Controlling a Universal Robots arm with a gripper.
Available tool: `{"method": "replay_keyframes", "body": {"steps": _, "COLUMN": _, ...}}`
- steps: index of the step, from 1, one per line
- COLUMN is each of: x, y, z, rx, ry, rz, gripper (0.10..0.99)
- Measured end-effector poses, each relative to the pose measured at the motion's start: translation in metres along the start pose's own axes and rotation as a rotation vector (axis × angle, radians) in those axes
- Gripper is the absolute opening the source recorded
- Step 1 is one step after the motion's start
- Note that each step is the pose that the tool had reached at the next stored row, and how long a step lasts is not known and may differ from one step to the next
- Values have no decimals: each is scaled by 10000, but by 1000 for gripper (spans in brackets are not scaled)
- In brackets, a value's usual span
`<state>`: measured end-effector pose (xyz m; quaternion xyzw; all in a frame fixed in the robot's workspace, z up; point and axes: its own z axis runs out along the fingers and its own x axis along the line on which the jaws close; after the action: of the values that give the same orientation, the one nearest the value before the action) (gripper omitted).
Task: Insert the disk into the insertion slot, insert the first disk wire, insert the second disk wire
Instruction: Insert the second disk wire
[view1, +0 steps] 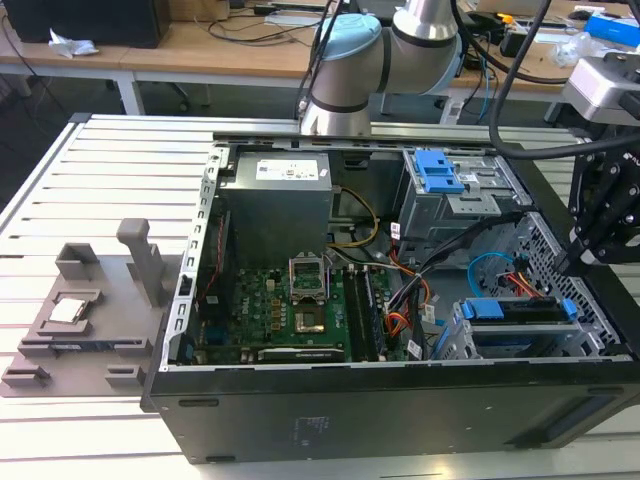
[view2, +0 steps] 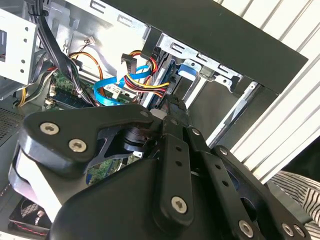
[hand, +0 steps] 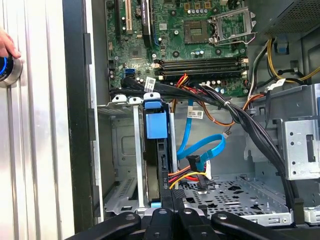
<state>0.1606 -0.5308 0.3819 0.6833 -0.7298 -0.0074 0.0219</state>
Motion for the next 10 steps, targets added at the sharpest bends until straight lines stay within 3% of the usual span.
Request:
{"method": "replay_keyframes", "body": {"steps": 4, "x": 0, "y": 0, "z": 0, "rx": 0, "ry": -1, "rz": 0, "gripper": 114}}
{"method": "replay_keyframes", "body": {"steps": 5, "x": 0, "y": 0, "z": 0, "rx": 0, "ry": -1, "rz": -1, "gripper": 235}}
{"method": "replay_keyframes", "body": {"steps": 6, "x": 0, "y": 0, "z": 0, "rx": 0, "ry": -2, "rz": -1, "gripper": 302}}
{"method": "replay_keyframes", "body": {"steps": 10, "x": -95, "y": 9, "z": -2, "rx": 0, "ry": -1, "rz": 1, "gripper": 302}}
